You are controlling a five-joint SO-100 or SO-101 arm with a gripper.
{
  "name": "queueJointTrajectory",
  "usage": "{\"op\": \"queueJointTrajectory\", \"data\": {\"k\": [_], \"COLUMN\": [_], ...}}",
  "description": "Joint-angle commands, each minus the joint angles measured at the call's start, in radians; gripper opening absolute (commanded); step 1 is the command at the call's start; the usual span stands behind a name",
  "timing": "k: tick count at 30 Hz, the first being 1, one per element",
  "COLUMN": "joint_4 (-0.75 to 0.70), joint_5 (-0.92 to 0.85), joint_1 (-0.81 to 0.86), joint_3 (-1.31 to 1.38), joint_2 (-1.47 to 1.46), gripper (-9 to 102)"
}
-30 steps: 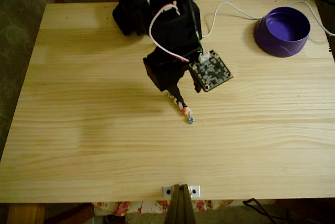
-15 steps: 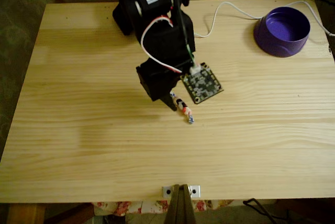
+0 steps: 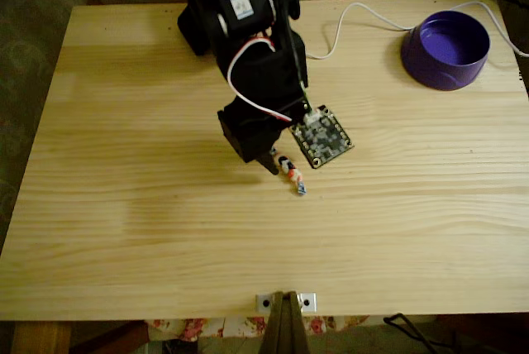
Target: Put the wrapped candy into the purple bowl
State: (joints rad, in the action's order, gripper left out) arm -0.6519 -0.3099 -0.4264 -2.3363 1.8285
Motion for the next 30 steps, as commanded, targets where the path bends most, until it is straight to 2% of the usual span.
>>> {"op": "queueJointTrajectory", "data": {"k": [1,22,26,30], "joint_4": [0.034,0.109,0.133,0.146], "joint_5": [-0.015,0.000,0.005,-0.002], "joint_1": [0.026,0.005,0.000,-0.002], "joint_3": [-0.006,-0.015,-0.026,-0.035], "joint_2": [0.005,-0.071,-0.077,-0.080], "gripper": [29,25,22,15]}}
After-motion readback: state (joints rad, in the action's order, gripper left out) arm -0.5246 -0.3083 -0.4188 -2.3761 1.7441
